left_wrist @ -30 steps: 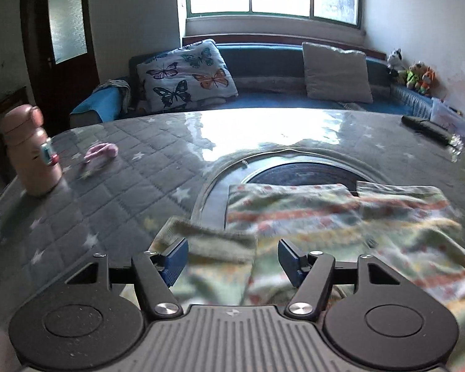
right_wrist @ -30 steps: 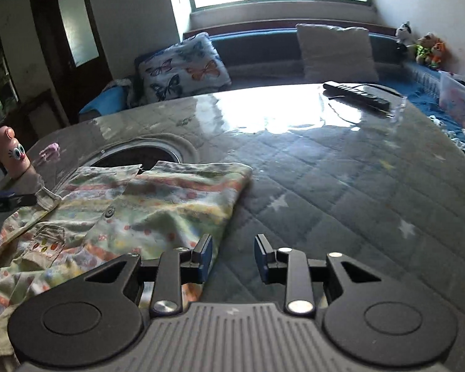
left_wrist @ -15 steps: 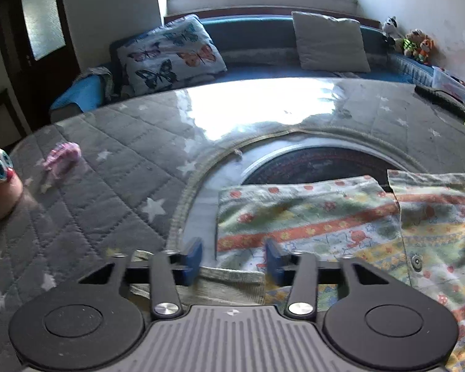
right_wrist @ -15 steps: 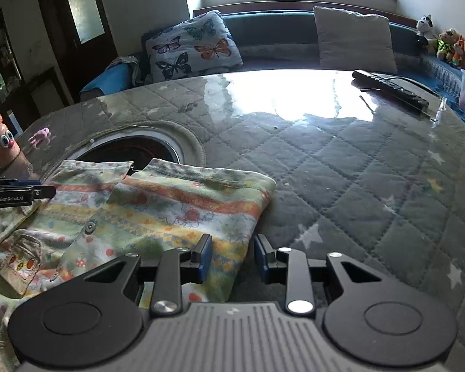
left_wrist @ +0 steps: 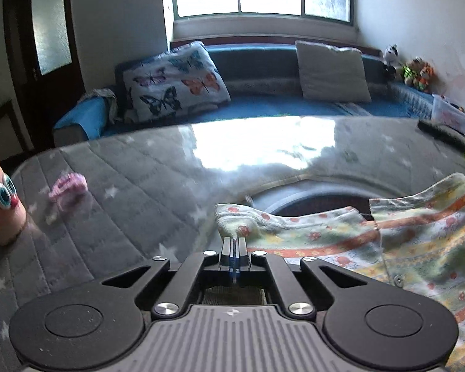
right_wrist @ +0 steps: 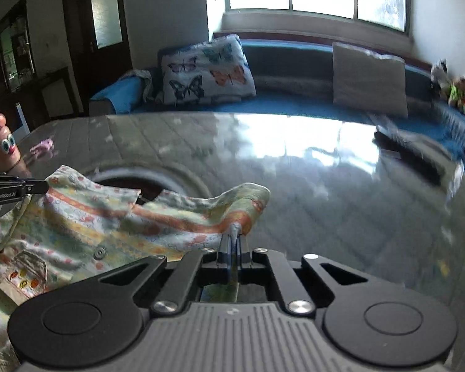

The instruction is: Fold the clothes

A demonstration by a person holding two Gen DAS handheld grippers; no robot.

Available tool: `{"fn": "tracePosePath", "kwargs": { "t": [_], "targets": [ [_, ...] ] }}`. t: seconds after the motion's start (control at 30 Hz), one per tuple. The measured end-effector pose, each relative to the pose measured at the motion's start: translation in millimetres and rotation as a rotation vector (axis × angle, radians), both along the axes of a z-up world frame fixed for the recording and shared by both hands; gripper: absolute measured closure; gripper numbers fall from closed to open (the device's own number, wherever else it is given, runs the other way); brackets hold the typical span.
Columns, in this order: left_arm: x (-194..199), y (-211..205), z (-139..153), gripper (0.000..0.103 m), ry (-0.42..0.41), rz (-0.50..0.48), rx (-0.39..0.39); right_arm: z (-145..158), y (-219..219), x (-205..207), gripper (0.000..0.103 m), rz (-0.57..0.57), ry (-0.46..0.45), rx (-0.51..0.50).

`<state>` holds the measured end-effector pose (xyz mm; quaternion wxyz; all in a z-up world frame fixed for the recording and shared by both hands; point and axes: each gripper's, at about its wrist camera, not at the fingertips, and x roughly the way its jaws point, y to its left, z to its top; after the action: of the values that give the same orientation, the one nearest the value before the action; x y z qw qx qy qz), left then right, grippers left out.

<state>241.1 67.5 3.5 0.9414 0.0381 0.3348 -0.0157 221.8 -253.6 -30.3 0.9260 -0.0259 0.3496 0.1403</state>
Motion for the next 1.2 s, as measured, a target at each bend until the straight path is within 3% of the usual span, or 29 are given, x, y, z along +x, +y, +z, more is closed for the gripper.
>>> {"fn": "tracePosePath", "kwargs": {
  "t": [0.23, 0.3, 0.43, 0.47, 0.63, 0.87, 1.03, 1.2],
  "targets": [
    [25.8, 14.2, 7.1, 0.102, -0.048, 0.047, -0.023, 6.1, 16.8, 35.7, 0.1, 0.008, -0.059, -0.012],
    [34.0, 16.3, 2.8, 0.101, -0.021, 0.056, -0.027, 0.4, 21.7, 45.2, 0.099, 0.012, -0.048, -0.031],
    [38.9, 14.5, -4.8, 0.098, 0.028, 0.058, -0.025, -10.3, 27.6, 52.1, 0.081, 0.022, -0.011, -0.066],
    [36.8, 12.9, -4.9, 0.098, 0.027, 0.051, -0.02, -11.0, 27.7, 49.9, 0.071, 0.025, -0.008, -0.068],
    [13.6, -6.1, 0.1, 0.059, 0.016, -0.003, 0.002, -10.2, 22.7, 23.3, 0.061, 0.055, 0.015, -0.065],
    [-37.3, -47.3, 0.0, 0.05, 0.023, -0.118, -0.002, -19.1, 20.8, -45.1, 0.045, 0.118, 0.051, -0.072],
    [-76.9, -77.7, -3.9, 0.043, 0.028, -0.205, -0.004, -22.9, 30.9, -99.7, 0.026, 0.175, -0.032, -0.169],
    [-107.5, -104.8, -12.1, 0.038, 0.006, -0.264, 0.021, -31.5, 33.3, -142.0, 0.024, 0.195, -0.08, -0.226]
  ]
}}
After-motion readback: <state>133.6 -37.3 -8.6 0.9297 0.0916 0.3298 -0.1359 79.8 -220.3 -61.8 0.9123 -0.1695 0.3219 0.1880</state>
